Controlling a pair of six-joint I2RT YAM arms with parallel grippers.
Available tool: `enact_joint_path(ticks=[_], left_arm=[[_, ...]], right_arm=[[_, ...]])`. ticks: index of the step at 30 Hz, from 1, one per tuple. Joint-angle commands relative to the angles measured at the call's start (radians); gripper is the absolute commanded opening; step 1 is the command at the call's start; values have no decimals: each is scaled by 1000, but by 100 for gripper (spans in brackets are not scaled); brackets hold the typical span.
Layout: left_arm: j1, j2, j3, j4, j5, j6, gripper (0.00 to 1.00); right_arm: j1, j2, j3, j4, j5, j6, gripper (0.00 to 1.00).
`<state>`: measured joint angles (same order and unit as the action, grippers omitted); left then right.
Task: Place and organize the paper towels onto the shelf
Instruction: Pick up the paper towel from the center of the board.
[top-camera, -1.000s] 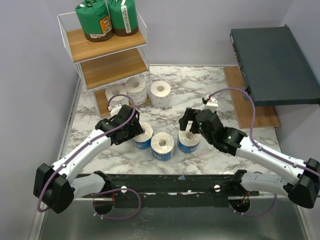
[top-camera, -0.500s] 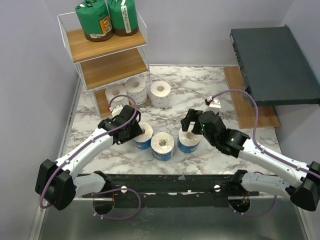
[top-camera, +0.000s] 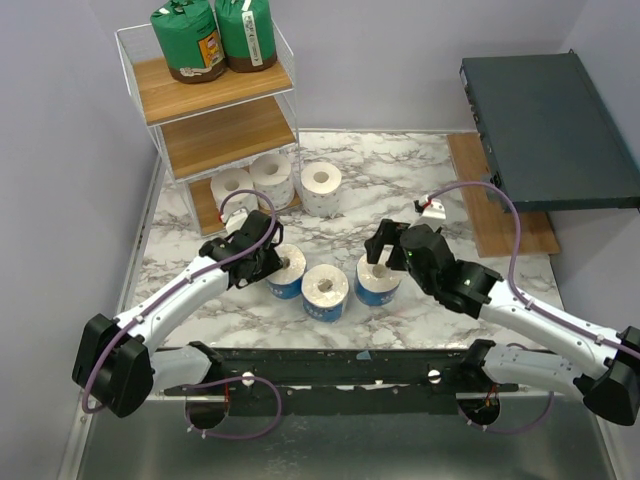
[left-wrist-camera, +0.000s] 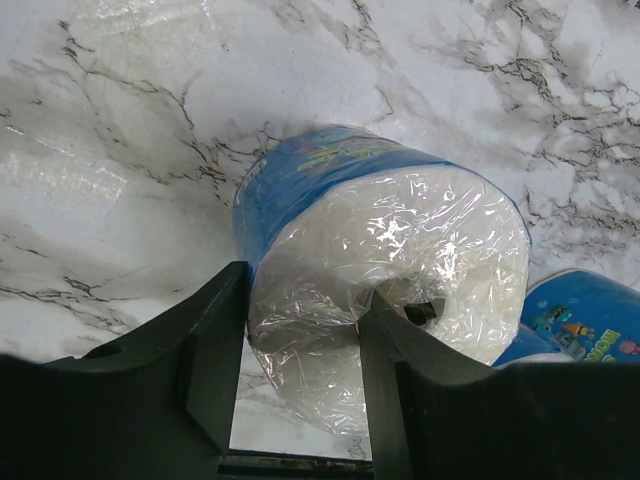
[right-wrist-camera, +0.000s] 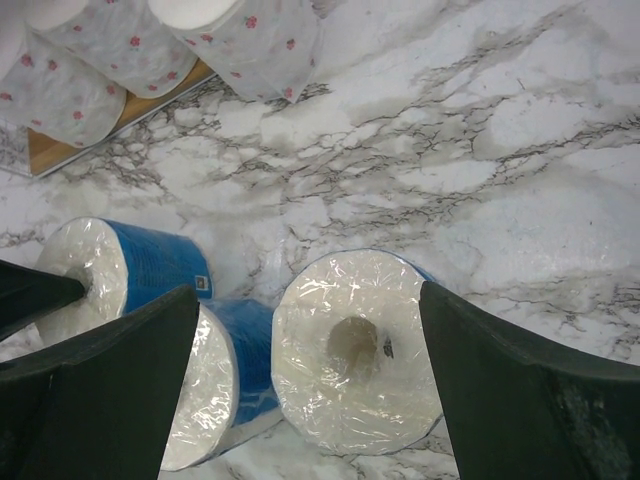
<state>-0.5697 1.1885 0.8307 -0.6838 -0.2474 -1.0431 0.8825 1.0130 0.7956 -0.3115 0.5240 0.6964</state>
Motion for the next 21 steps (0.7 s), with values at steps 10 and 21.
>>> enact_joint_path(ticks=[10, 21], left_arm=[[-1, -148, 140, -189, -38, 7, 4], [123, -117, 570, -538, -118, -267, 0]], right_arm=[[3, -48, -19, -6, 59, 21, 94], [3, -64, -17, -6, 57, 25, 94]])
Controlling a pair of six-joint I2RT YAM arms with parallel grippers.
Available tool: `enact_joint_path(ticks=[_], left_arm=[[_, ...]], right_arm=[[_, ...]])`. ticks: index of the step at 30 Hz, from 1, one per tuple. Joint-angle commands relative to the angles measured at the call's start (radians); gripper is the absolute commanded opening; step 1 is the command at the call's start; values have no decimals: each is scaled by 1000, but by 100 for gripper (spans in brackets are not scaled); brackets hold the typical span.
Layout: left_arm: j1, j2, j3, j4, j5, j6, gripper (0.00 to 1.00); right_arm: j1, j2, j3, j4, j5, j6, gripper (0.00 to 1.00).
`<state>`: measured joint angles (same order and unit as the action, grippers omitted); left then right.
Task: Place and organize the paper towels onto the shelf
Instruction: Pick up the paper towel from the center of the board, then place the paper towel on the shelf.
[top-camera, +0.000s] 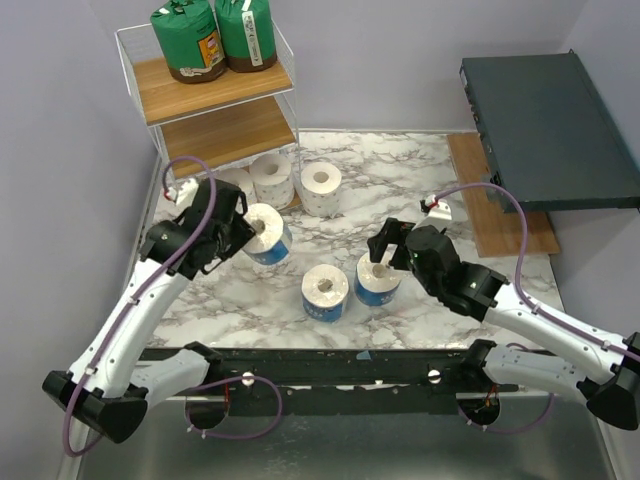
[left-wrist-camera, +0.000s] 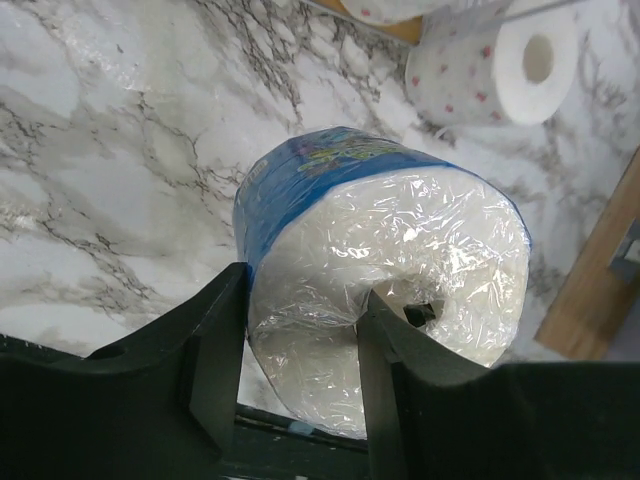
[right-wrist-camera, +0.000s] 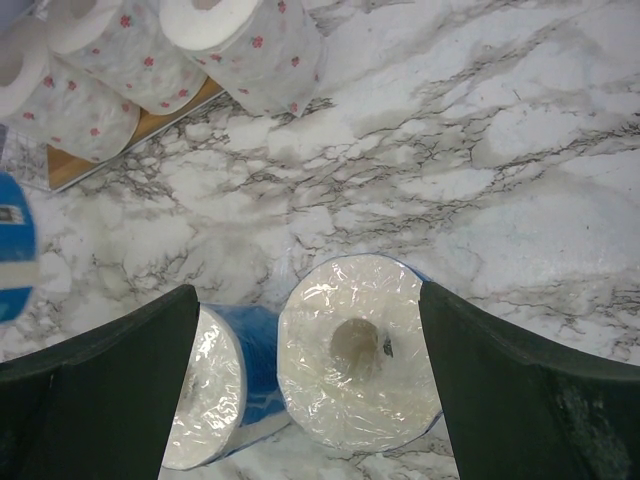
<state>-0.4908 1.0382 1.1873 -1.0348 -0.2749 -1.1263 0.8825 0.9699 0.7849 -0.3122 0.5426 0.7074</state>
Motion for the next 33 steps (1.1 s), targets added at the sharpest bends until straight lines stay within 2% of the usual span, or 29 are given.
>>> enact_joint_path(ticks=[1, 9, 19, 26, 33], left_arm=[[48, 57, 277, -228, -104, -210, 0], [62, 254, 663, -409, -160, -382, 0], [64, 506, 1037, -541, -207, -458, 0], [100, 561, 1056, -497, -241, -480, 0], [148, 560, 1008, -391, -237, -461, 0]], right_arm=[[3, -23, -7, -6, 37, 14, 94], [3, -36, 3, -5, 28, 14, 94], [3, 10, 25, 70, -42, -9, 94], [3, 63, 69, 138, -69, -47, 94], [3, 105, 66, 316, -100, -89, 94]])
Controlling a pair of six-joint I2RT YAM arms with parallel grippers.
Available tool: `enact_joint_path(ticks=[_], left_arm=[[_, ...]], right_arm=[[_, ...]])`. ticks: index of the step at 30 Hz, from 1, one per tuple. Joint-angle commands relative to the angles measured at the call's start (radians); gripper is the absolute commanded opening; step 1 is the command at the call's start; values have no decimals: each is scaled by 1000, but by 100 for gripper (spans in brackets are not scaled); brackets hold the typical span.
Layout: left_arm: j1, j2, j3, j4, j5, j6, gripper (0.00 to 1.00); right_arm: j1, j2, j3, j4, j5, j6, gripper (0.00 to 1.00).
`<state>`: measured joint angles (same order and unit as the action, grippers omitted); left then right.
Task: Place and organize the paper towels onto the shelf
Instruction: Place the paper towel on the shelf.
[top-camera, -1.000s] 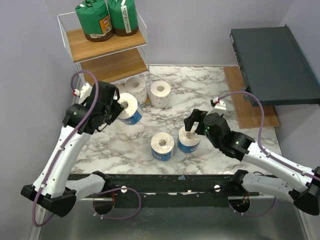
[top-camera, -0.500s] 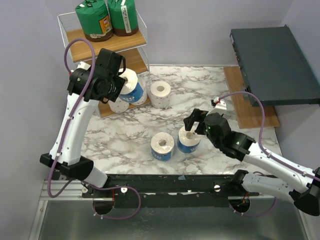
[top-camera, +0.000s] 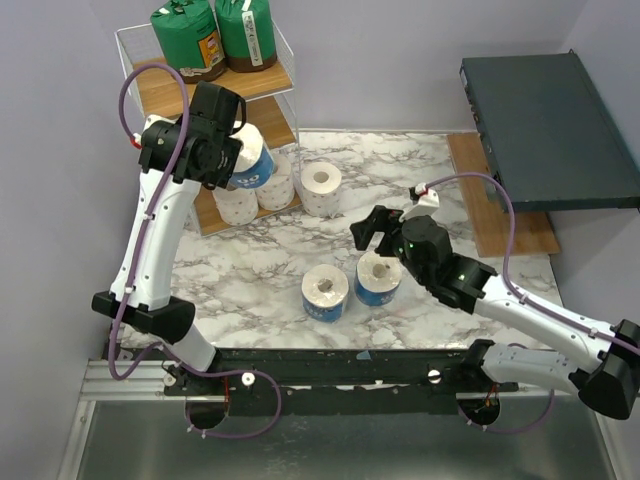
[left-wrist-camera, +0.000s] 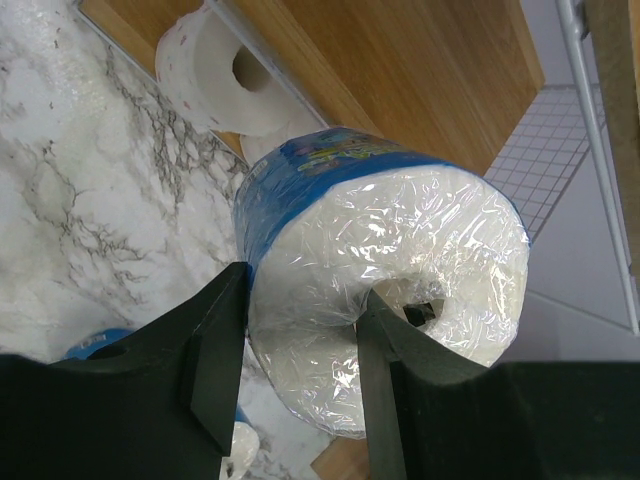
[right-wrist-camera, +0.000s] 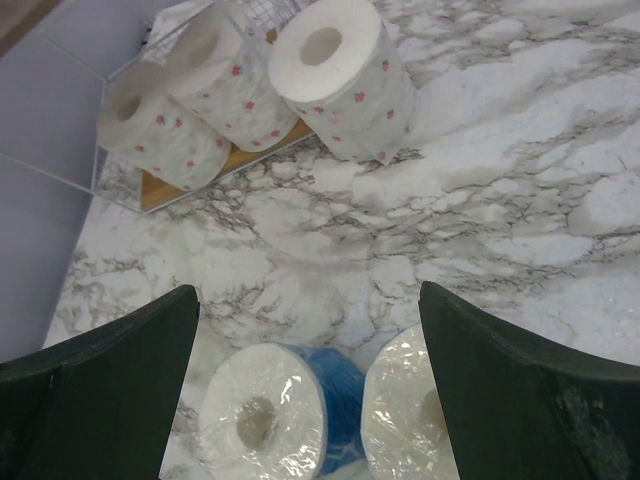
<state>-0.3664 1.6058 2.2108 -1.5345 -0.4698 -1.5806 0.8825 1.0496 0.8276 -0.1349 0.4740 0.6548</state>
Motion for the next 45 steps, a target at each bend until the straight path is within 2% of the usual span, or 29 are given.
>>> enact_joint_path(ticks=[1, 5, 14, 45], left_arm=[[28, -8, -20, 122, -46, -3, 0], [40, 3, -39, 161, -62, 1, 0], [64, 15, -83, 245, -53, 1, 0], [144, 59, -97, 367, -23, 34, 1]], right_arm=[[3, 35, 21, 175, -33, -40, 94], [3, 76, 24, 249, -49, -59, 94], [3, 119, 40, 283, -97, -70, 94], [3, 143, 43, 272, -111, -69, 93]])
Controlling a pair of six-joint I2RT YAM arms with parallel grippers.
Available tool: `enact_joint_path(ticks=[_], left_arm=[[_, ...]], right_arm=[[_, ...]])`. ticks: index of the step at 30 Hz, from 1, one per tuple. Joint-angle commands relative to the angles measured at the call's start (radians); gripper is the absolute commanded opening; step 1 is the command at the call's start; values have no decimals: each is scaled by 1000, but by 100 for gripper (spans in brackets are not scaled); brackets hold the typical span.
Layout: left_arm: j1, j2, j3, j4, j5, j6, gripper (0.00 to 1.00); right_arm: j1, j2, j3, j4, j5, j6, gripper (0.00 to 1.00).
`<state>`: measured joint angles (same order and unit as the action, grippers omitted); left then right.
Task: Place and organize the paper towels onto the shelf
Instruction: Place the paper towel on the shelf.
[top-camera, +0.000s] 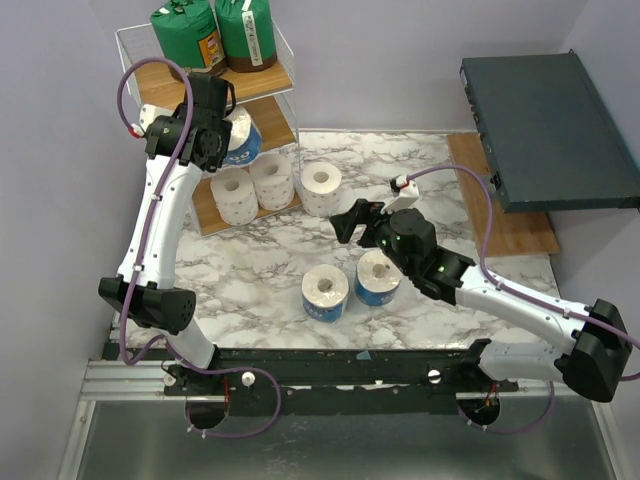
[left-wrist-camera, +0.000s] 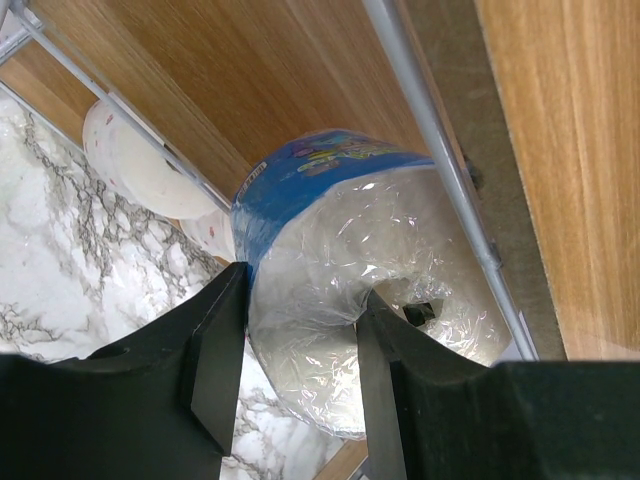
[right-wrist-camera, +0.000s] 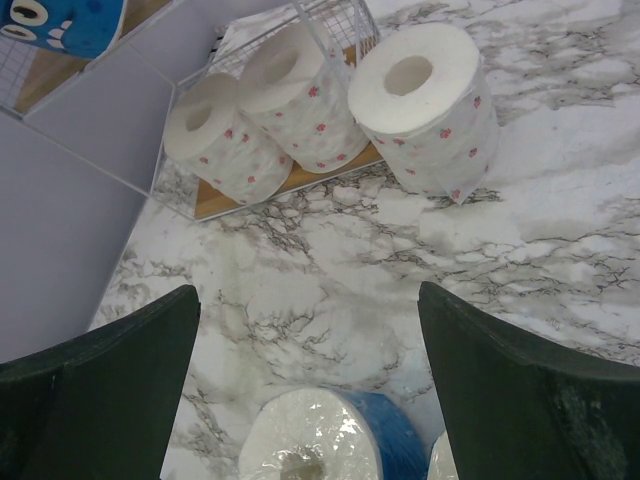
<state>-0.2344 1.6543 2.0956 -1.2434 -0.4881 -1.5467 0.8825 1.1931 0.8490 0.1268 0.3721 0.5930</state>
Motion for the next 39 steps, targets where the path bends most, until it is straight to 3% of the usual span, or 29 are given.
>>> enact_joint_path(ticks=[1, 5, 15, 39], left_arm=[[13, 11, 14, 78, -3, -2, 1], [16, 3, -9, 105, 11, 1, 4], [20, -2, -28, 136, 39, 32, 30], [23, -13, -47, 150, 69, 53, 54]], right_arm=[[3, -2, 21, 9, -9, -7, 93], [3, -6, 13, 8, -7, -7, 93], [3, -9, 9, 1, 2, -9, 93], [3, -24, 6, -19, 16, -13, 93]])
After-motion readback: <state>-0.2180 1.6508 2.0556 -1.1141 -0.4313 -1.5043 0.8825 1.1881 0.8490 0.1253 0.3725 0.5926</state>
